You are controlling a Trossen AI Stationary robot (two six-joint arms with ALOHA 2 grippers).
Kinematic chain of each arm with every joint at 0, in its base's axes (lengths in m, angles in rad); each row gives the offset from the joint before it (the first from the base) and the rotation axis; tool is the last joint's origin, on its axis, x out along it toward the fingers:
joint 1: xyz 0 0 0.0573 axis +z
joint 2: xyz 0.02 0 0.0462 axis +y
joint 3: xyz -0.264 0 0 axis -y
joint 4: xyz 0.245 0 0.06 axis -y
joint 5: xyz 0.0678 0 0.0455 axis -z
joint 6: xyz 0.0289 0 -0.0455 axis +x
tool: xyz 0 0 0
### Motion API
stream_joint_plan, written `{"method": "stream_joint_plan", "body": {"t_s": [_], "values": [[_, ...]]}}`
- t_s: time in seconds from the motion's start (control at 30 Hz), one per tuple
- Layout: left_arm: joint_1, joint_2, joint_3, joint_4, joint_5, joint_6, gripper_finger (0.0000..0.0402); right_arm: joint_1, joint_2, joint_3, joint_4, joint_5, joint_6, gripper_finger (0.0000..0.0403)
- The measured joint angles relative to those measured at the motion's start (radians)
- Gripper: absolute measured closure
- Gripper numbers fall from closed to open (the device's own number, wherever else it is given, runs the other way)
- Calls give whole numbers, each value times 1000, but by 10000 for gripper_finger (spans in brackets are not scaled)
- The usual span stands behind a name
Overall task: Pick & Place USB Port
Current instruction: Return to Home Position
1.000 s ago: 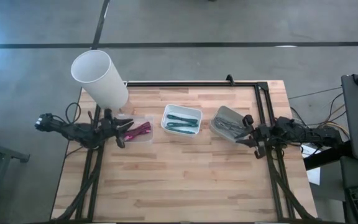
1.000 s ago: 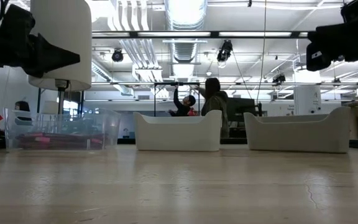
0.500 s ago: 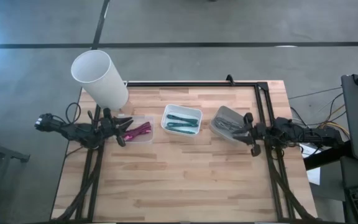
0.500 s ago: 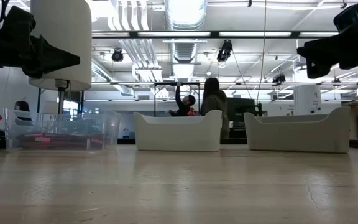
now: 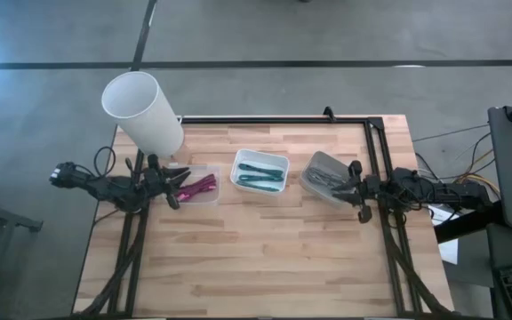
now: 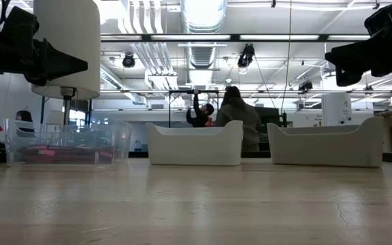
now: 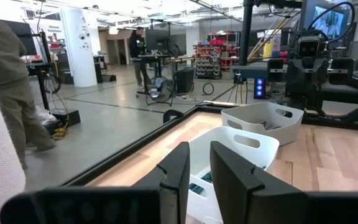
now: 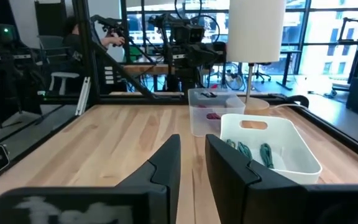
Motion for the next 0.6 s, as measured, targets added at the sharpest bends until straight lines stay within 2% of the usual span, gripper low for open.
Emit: {"method": "stream_joint_plan", "body": {"t_s": [0.6], "values": [[0,0,0,0,0,0,330,0,0,0,0,0,0,314]]}}
